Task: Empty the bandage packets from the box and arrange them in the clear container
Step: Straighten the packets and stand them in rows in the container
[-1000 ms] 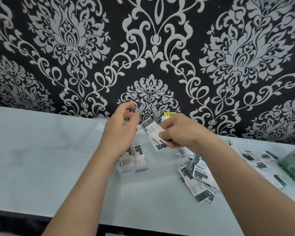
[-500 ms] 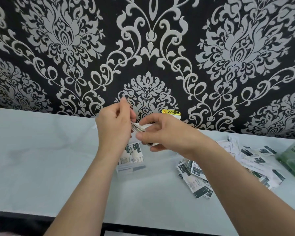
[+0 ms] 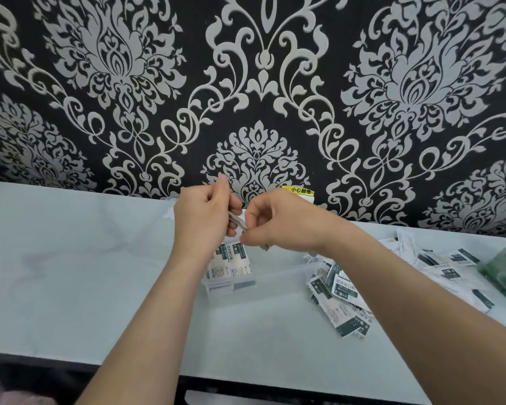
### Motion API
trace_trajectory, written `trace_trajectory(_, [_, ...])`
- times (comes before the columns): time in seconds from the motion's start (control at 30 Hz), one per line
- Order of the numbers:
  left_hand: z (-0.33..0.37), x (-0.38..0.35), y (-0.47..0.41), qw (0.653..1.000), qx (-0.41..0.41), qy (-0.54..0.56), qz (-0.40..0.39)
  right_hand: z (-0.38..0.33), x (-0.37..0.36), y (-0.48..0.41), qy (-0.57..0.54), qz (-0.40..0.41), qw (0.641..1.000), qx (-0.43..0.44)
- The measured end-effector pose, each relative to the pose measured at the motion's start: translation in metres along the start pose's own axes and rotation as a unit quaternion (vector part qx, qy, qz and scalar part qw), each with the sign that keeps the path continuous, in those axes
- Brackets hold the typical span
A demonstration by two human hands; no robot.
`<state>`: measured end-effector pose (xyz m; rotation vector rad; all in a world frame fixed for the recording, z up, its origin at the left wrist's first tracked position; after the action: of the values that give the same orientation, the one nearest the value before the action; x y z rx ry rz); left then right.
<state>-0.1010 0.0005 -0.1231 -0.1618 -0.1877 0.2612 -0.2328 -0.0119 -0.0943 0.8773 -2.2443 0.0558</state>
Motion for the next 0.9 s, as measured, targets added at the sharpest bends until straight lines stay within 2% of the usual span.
trace_trajectory(0.1, [-0.004, 0.001, -0.001, 0.999, 0.001, -0.030, -0.022, 0.007, 0.001, -0.006, 0.047, 0.015, 0.998, -0.042])
trace_trajectory(0.2, [-0.005, 0.011, -0.001, 0.981, -0.035, -0.189, -0.032, 0.014, -0.002, -0.012, 0.150, -0.006, 0.980, -0.127])
trace_trajectory(0.3, [-0.005, 0.013, 0.005, 0.904, -0.043, -0.405, -0.131, 0.017, -0.012, -0.021, 0.237, -0.040, 0.952, -0.187])
trace_trajectory(0.4, [-0.011, 0.003, 0.010, 0.831, -0.067, -0.494, -0.247, 0.018, -0.021, -0.030, 0.283, -0.043, 0.936, -0.205])
trace_trajectory(0.47, [-0.019, 0.000, 0.009, 0.800, -0.081, -0.528, -0.274, 0.018, -0.024, -0.033, 0.301, -0.042, 0.929, -0.212])
trace_trajectory(0.63, [-0.033, 0.000, 0.003, 0.767, -0.069, -0.558, -0.308, 0.029, -0.030, -0.041, 0.321, -0.043, 0.916, -0.238])
trace_trajectory(0.9, [-0.033, -0.002, 0.002, 0.744, -0.053, -0.583, -0.323, 0.031, -0.028, -0.042, 0.345, -0.048, 0.907, -0.236])
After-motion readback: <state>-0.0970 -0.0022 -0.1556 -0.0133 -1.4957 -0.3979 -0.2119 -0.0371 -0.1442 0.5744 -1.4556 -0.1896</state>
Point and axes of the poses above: each hand's wrist, its own y-axis away from the middle knuckle, its own x-axis out of the back of the hand, z = x × y, the point moved 2 cm from there along -y, towards the middle knuckle, and after that the axes turned 10 degrees about -z, right-handed, at the moved point
